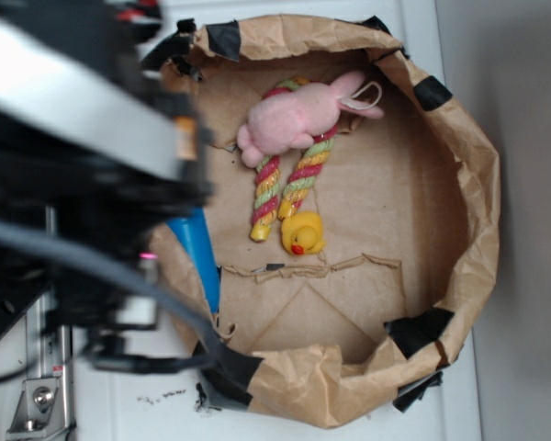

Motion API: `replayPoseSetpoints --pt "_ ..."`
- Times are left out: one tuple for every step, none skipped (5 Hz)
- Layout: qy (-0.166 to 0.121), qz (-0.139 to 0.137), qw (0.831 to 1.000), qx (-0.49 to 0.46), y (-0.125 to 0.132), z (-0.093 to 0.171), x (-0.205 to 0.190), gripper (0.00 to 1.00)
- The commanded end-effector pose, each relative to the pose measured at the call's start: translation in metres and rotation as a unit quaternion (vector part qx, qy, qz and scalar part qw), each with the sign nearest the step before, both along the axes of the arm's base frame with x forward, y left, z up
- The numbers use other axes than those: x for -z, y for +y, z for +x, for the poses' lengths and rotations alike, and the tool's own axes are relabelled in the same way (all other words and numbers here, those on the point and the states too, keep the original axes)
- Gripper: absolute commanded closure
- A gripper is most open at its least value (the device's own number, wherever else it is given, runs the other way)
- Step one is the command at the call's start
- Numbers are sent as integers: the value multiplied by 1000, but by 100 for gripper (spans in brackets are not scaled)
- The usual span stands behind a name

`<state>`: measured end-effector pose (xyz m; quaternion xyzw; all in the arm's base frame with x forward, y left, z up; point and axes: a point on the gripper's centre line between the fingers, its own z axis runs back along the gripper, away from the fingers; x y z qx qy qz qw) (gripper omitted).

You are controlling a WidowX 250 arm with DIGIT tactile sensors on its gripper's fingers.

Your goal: Grab the yellow duck.

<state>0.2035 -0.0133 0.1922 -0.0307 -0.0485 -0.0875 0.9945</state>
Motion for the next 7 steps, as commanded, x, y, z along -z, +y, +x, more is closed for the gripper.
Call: replayPoseSetpoints --pt "-13 35 999 32 25 51 61 0" --pt "9 63 997 41 36 63 102 0" --pt "9 82 996 27 32 79 132 0" --pt "40 79 996 28 19 91 164 0" --pt "60 67 995 33 -1 97 181 0" --pt "98 4 991 91 -44 79 181 0" --pt "91 23 989 115 -60 54 179 0"
